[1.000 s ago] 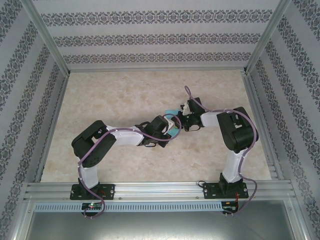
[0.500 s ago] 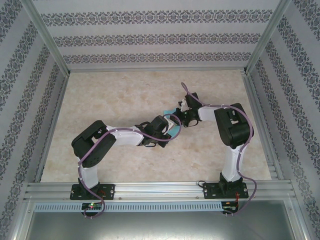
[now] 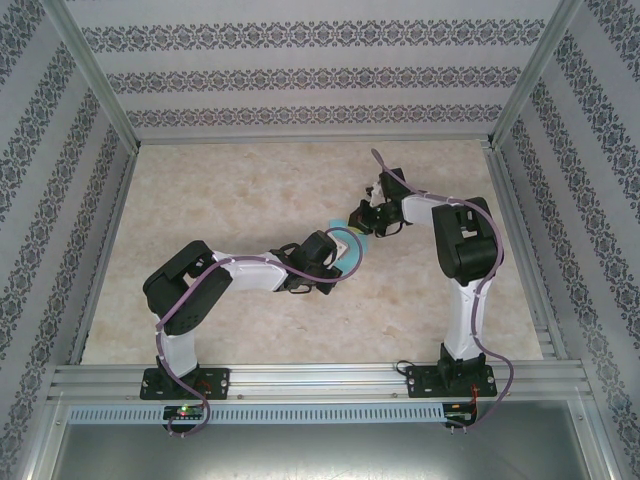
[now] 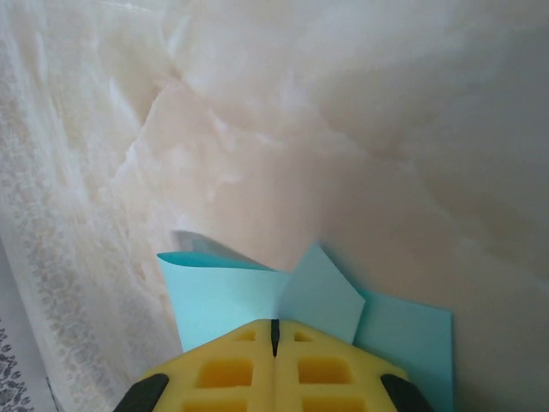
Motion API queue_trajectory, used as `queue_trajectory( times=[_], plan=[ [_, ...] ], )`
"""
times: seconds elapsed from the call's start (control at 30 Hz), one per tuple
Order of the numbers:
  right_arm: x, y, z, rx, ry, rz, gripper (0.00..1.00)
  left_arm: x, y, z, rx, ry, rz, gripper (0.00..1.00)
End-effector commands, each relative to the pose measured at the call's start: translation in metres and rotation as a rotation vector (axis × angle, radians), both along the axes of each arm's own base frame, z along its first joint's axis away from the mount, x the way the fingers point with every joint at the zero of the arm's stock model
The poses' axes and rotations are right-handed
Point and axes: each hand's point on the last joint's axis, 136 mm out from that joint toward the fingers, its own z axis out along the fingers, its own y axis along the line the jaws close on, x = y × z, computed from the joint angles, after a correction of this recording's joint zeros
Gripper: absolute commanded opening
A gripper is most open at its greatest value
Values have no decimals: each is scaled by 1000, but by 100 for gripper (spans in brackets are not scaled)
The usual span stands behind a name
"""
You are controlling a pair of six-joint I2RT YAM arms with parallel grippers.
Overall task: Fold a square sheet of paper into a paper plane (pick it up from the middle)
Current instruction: Fourth fold the wing at the center of the table.
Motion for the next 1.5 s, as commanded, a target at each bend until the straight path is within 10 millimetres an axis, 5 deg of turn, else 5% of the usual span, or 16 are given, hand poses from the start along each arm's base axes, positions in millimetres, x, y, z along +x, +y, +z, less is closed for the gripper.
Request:
queue_trajectory(
  times=[0.0,0.27,0.53,0.97,1.23,1.47],
  plan=[
    [22,-31,-17,-115,-36,-57,4,-75,85,-83,363,308,-7,0],
    [30,-43,25,-87,-122,-68,9,-65,63,-60,267,288,-2,0],
    [-7,-29,59,32,-154,-46,22,-50,39,-32,168,247,7,3],
    [-57,9,40,108,-69,28,36,-23,17,42,19,135,36,25],
    [-67,14,35,123,-64,25,39,-10,20,59,-92,174,92,43],
    [-70,12,43,133,-82,14,43,7,15,60,-292,297,139,47]
  ],
)
